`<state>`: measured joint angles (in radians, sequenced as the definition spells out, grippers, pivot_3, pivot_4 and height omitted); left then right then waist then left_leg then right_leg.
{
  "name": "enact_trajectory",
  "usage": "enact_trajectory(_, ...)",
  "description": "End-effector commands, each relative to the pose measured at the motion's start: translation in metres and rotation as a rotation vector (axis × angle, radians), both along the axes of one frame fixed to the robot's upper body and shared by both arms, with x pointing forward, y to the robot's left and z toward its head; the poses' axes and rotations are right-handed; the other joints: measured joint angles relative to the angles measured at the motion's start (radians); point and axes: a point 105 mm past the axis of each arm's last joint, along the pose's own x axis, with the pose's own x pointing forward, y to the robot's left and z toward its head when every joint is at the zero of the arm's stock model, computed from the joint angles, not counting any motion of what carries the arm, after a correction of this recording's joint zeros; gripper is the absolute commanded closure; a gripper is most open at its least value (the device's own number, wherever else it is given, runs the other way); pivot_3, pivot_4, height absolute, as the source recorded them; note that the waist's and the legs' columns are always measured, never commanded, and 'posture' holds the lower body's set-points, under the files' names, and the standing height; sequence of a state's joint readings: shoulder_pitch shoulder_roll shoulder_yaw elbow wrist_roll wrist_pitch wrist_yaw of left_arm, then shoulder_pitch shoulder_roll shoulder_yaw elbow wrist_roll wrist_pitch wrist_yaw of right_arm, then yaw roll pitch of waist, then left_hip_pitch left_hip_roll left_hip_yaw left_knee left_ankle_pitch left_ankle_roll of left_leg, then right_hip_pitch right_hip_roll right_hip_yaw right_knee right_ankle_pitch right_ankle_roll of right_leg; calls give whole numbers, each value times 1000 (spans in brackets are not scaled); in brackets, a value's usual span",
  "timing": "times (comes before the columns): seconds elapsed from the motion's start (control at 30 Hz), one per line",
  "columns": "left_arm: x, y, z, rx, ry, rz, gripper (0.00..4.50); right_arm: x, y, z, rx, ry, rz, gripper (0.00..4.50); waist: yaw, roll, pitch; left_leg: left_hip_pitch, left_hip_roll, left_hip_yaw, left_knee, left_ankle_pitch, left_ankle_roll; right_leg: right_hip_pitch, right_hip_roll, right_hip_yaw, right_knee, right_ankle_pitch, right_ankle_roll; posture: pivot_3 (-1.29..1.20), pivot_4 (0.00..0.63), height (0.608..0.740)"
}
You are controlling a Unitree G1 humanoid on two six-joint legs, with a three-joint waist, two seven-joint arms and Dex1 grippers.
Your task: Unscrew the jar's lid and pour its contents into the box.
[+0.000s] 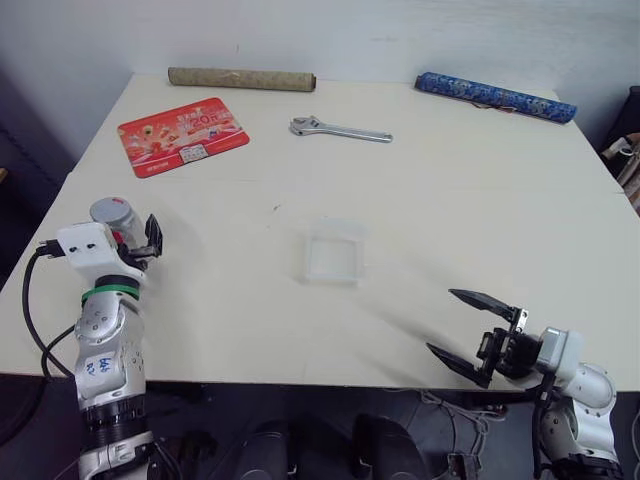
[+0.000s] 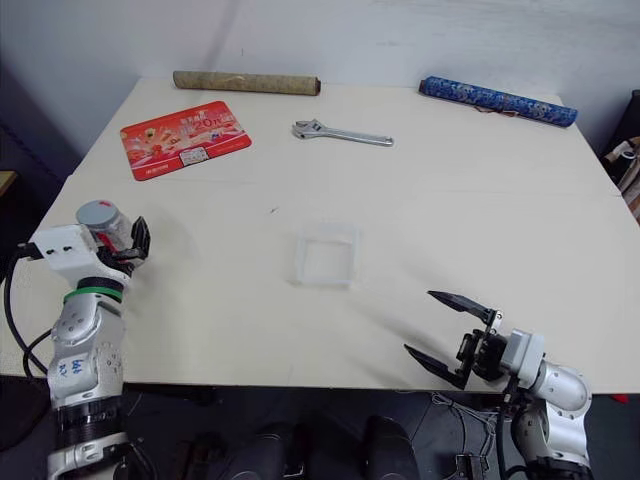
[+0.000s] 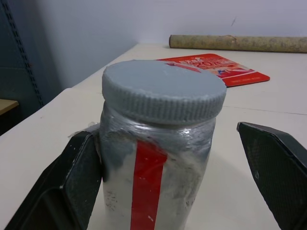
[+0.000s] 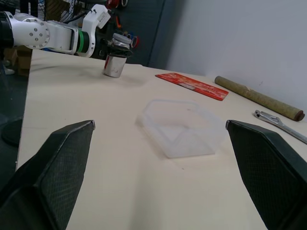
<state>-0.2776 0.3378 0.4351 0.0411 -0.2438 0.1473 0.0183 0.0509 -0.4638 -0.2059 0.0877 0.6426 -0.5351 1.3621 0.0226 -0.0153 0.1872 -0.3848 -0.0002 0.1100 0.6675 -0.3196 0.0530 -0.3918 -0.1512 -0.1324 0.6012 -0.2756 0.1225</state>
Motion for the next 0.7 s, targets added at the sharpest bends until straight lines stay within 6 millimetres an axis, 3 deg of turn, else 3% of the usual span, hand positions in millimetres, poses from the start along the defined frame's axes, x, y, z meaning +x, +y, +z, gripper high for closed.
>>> enact_trajectory(0.03, 2, 6, 11, 42, -36, -4, 30, 1, -3, 10, 3, -36, -34, 0, 0, 0, 0, 0, 0, 0, 0, 0, 0, 0, 0, 0, 0, 0, 0, 0, 150, 740)
enact_trajectory(0.13, 5, 10, 12, 65, -31, -16, 598, 2, -1, 11, 5, -34, -50, 0, 0, 0, 0, 0, 0, 0, 0, 0, 0, 0, 0, 0, 0, 0, 0, 0, 150, 740)
enact_trajectory(0.27, 8, 13, 9, 86, -11, -40, 1924, 3, 0, 12, 5, -32, -64, 0, 0, 0, 0, 0, 0, 0, 0, 0, 0, 0, 0, 0, 0, 0, 0, 0, 150, 740)
enact_trajectory(0.3, 7, 12, 9, 83, -9, -51, 2086, 3, -1, 12, 5, -33, -69, 0, 0, 0, 0, 0, 0, 0, 0, 0, 0, 0, 0, 0, 0, 0, 0, 0, 150, 740)
enact_trajectory(0.43, 0, 12, 9, 97, -14, -77, 2085, 5, -1, 15, 6, -39, -84, 0, 0, 0, 0, 0, 0, 0, 0, 0, 0, 0, 0, 0, 0, 0, 0, 0, 150, 740)
enact_trajectory(0.5, -5, 7, 20, 99, -76, -128, 2085, 7, 0, 19, 6, -47, -93, 0, -1, 0, 0, 0, 0, 0, 0, 0, 0, 0, 0, 0, 0, 0, 0, 0, 150, 740)
enact_trajectory(0.57, -11, -6, 37, 84, -170, -242, 2085, 9, 0, 24, 8, -51, -97, 0, -2, 0, 0, 0, 0, 0, 0, 0, 0, 0, 0, 0, 0, 0, 0, 0, 150, 740)
enact_trajectory(0.63, -24, -48, 62, 116, -240, -548, 2085, 17, 5, 39, 23, -18, -96, 0, -3, 0, 0, 0, 1, 0, 1, 0, -1, 0, -2, 1, 0, 0, 0, 0, 150, 740)
enact_trajectory(0.7, -39, -84, 72, 181, -227, -815, 2085, 24, 17, 55, 19, 48, -73, 0, -6, 1, 1, -1, 1, 0, 1, -1, -2, -1, -7, 3, 0, 0, -1, 0, 150, 740)
